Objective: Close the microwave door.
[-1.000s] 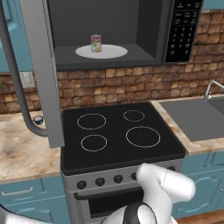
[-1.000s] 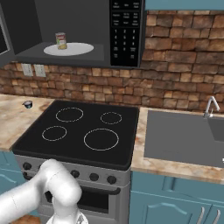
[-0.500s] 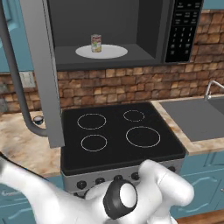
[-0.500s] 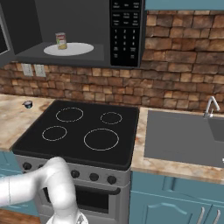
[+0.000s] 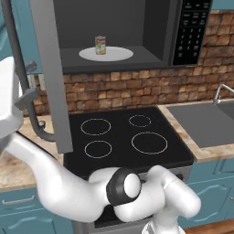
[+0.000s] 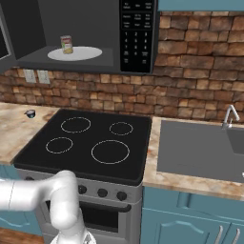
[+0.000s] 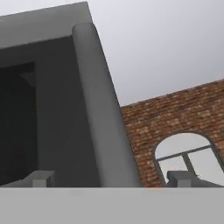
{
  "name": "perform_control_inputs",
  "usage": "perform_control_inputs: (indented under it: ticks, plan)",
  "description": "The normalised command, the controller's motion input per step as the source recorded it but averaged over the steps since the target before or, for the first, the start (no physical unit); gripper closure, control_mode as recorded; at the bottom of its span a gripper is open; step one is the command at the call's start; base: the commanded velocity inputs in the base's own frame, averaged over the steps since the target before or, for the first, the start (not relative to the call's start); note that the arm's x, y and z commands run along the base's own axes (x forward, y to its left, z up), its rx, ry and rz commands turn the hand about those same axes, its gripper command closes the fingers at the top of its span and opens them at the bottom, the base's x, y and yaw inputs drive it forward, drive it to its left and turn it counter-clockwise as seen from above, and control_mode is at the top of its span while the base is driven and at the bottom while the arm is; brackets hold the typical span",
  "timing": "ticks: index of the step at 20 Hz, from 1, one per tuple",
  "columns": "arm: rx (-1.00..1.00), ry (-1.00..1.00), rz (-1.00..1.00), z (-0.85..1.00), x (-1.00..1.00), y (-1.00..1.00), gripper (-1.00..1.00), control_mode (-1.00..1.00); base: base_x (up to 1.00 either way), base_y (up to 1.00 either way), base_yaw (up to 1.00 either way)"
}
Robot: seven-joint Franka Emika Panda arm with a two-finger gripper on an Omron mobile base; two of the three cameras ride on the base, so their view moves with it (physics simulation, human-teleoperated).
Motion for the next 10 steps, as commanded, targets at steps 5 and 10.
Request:
perform_control_inputs:
  ticks: [5,10]
  plan:
    - [0.04,0.37,0.09,0.00,0.38,-0.91,-1.00,-1.00,0.00,0.00,0.00]
    - [0.05,0.22,0.14,0.00,0.56,-0.65,-1.00,-1.00,0.00,0.00,0.00]
